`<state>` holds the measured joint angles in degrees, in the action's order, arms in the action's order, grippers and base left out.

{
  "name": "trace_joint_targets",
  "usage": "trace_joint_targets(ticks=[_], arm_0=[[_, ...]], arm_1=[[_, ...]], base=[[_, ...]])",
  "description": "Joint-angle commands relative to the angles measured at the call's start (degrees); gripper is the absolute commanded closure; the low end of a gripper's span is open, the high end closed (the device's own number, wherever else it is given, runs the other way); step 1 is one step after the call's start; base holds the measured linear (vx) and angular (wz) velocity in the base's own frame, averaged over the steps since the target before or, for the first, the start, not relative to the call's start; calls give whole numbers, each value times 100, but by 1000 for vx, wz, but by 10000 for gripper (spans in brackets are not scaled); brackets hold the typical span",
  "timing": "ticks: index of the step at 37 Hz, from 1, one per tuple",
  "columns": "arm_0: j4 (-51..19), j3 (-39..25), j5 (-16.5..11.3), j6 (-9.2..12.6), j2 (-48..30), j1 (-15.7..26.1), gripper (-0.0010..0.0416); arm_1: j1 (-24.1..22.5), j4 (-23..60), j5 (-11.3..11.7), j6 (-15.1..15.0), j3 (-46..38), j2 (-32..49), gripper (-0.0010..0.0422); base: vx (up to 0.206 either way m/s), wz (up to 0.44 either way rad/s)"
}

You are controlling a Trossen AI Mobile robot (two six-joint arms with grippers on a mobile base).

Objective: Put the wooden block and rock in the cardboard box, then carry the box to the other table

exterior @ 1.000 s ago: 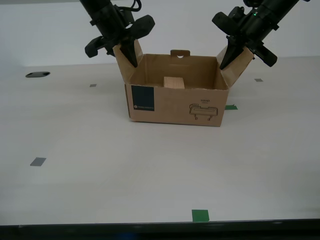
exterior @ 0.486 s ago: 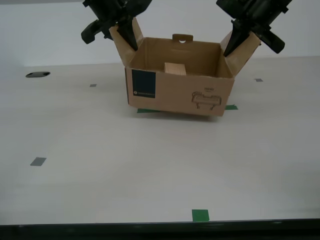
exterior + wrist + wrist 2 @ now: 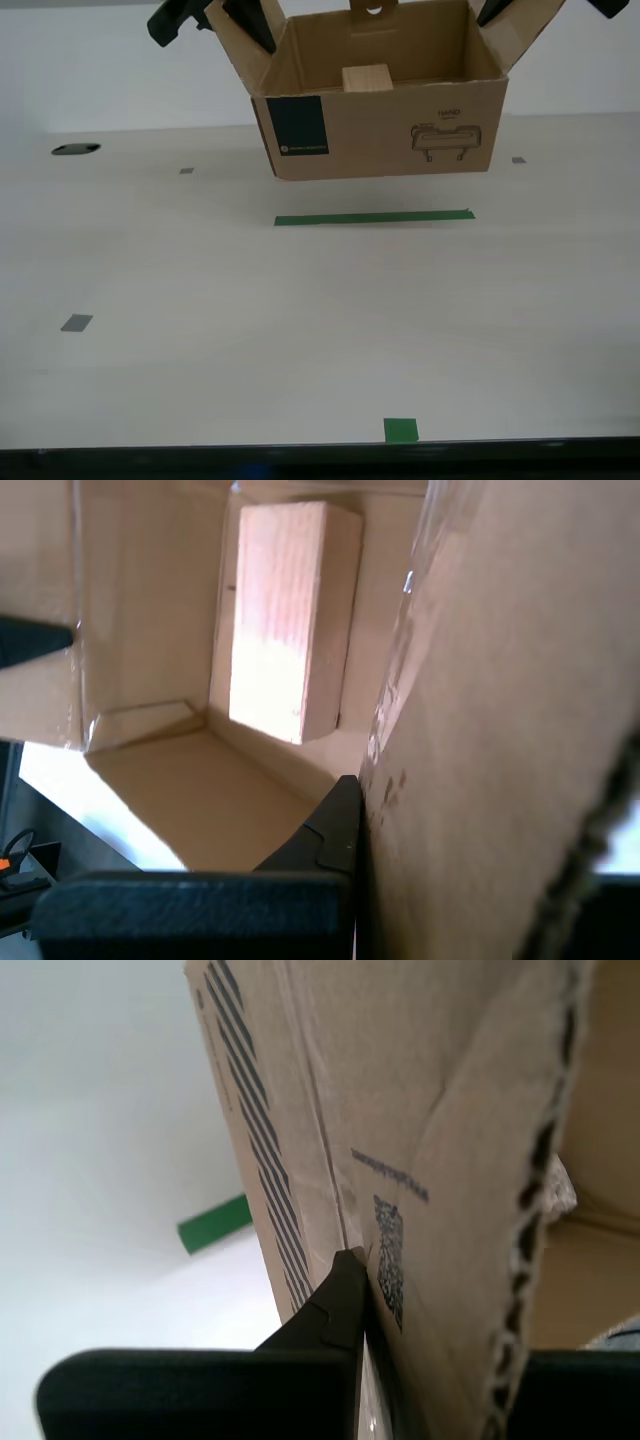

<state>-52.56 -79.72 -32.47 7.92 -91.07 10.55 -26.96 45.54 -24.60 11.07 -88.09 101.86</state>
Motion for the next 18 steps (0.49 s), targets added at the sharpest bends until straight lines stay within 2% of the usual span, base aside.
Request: trace_joint_targets(ticks=[1,5,13,18], arm_0=[[-46,-9,-24,13,175,11,407],[-114,-9,-24,50,212,11,407],[-201,-2,-24,-70,179,13,407],[-153,-2,-24,-96,177,13,407]], arm_1=[[-98,-98,-162,39,341,-374,414],[-138,-286,-162,203,800,-772,413],[-149,-918,-140,903,1639,-1486,413],[-151,-1001,-131,1038,1985,-1731,413]], base=[[-35,11],[-51,2],[-65,-23],[-66,-16]])
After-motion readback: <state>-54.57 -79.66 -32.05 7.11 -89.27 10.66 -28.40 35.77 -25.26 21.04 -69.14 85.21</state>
